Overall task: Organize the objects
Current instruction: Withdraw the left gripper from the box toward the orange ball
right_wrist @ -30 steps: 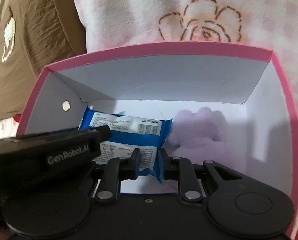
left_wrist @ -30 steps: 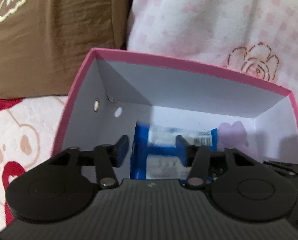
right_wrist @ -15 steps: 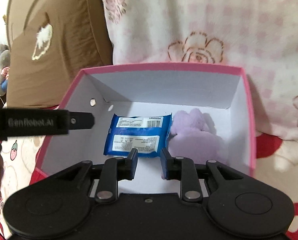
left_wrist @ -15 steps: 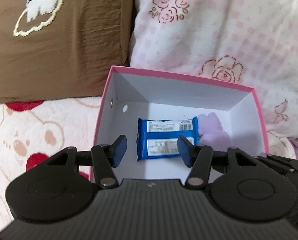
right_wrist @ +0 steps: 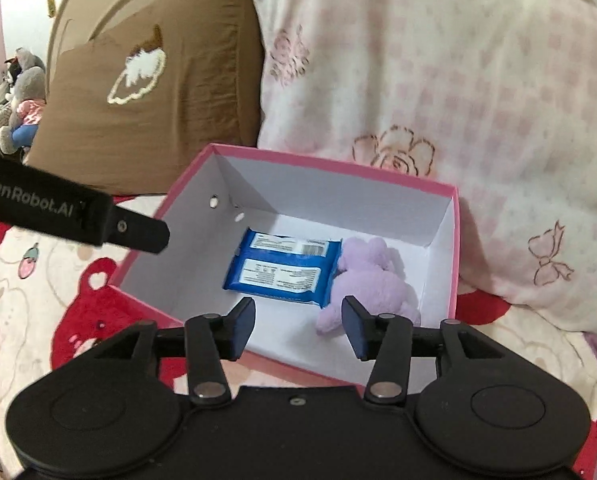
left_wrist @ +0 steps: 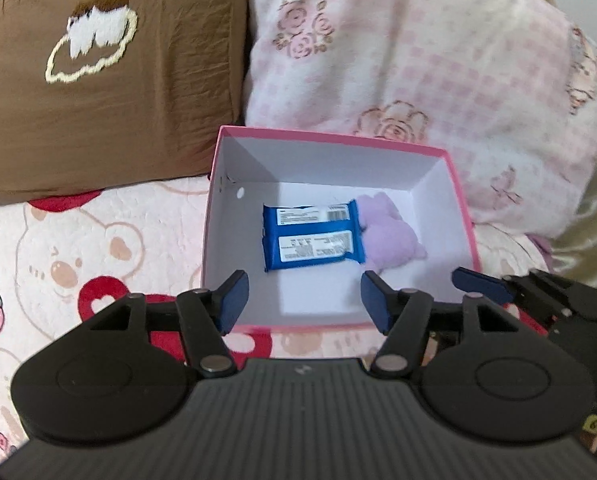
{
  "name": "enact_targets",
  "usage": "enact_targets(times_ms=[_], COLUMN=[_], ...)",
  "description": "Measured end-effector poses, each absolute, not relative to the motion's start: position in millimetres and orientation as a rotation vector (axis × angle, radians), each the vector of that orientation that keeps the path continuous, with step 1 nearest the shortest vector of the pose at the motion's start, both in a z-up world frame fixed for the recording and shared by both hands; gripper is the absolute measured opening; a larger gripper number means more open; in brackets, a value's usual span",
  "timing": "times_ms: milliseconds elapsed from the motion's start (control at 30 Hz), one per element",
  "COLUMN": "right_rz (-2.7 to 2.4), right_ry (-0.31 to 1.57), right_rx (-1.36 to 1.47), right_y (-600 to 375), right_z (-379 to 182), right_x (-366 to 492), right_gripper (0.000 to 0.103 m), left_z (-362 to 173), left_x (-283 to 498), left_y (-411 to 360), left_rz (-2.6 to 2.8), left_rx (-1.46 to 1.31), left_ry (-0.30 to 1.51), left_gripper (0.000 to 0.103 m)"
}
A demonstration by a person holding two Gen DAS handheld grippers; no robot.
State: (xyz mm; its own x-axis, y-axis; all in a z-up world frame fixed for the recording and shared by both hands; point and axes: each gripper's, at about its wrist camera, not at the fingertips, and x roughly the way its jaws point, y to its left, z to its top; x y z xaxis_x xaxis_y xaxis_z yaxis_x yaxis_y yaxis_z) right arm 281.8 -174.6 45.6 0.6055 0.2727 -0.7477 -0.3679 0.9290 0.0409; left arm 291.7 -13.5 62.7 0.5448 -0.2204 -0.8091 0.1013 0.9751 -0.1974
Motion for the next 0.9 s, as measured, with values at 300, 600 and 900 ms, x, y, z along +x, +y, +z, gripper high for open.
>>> enact_targets(times_ms=[300,600,900], right_rz=[0.429,0.502,0.529], right_ry=[0.806,0.739,0.692], right_rx=[-0.197,-0.201,-0.169], right_y=[-164.7,-157.9,-152.3], right_z=[74.1,90.4,89.9], right_x=[238.7,190.2,138.3], right_gripper=[0.081,0.091,0.091], left_z=[97.4,108.9,103.7], left_x=[241.7,204.5,159.1], left_y=[-6.9,2.8,13.3], left_rz=[-0.265,-0.338,-0.395], left_rx=[-0.028,-0.027,0.041], left_ry=[0.934,0.948,0.876], left_gripper=[0.063,0.087,0.095])
